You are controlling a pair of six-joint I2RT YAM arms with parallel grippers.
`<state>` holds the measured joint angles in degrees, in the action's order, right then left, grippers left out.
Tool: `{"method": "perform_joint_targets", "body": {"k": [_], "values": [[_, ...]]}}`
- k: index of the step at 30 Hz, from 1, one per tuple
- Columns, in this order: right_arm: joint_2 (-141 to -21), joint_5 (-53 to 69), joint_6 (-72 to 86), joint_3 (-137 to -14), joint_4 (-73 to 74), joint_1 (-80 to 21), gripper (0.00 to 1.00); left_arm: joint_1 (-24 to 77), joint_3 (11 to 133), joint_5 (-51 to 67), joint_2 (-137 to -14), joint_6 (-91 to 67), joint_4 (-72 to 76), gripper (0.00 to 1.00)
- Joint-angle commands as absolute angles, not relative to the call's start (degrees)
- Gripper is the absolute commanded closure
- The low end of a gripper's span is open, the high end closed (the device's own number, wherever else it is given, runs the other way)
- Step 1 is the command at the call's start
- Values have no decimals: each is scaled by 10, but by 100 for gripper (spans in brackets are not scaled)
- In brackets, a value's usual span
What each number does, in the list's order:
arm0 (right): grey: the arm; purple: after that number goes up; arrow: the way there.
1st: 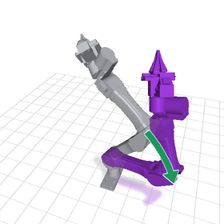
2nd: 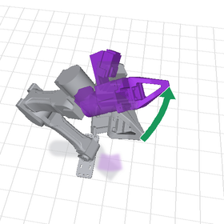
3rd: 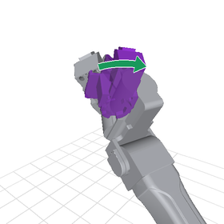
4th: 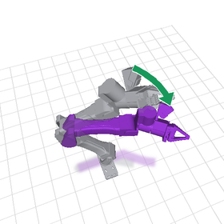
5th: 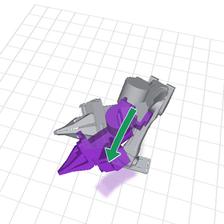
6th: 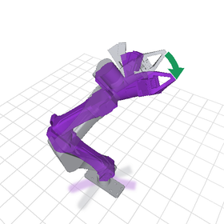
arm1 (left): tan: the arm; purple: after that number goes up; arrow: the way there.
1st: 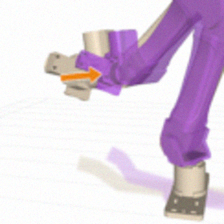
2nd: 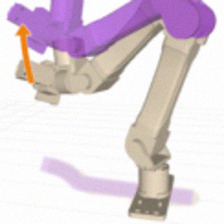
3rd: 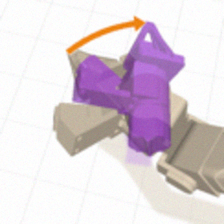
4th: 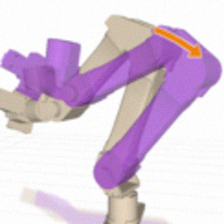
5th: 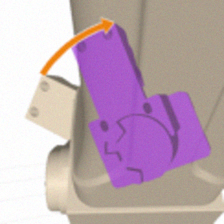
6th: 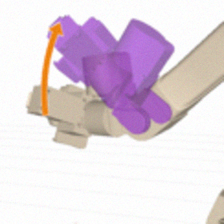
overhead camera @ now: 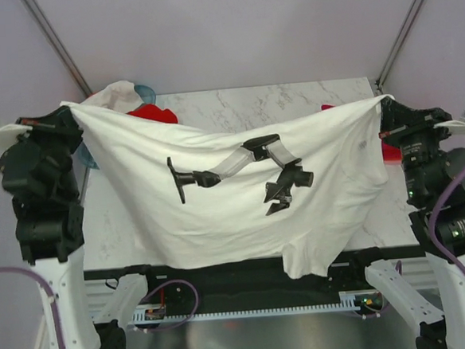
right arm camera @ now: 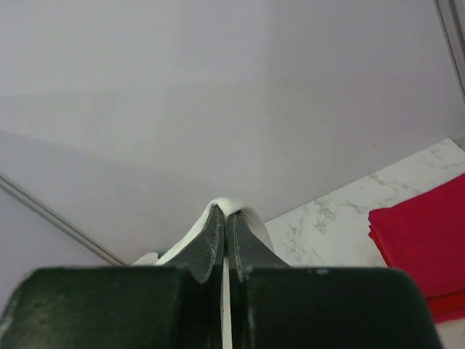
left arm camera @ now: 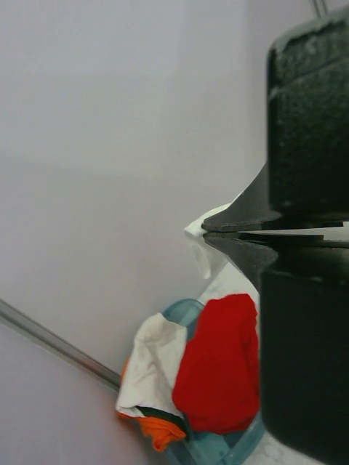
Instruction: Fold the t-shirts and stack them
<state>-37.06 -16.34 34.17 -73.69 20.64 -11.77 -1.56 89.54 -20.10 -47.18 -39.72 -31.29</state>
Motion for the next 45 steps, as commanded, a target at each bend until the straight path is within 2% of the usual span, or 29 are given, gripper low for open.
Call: {"method": "perform_joint_targets", "body": {"k": [1,6,11,15,23,32,45], "values": [[-433,-200,371,-702,197,-116,100,-19,853,-170,-571,-414,-318,98],[-530,-208,406,-631,169,-115,100,-18,743,-145,-664,-466,-240,98],[-615,-227,441,-558,88,-114,100,-18,693,-130,-763,-504,-196,98],[-677,-236,447,-552,38,-114,100,-11,680,-129,-815,-522,-142,98],[-851,-205,450,-627,6,-111,100,40,769,-158,-926,-511,-120,98],[-1028,-177,439,-774,13,-98,100,62,894,-169,-1055,-502,-122,98],[-1177,-199,486,-803,62,-46,100,109,902,-191,-1114,-497,-106,98]]}}
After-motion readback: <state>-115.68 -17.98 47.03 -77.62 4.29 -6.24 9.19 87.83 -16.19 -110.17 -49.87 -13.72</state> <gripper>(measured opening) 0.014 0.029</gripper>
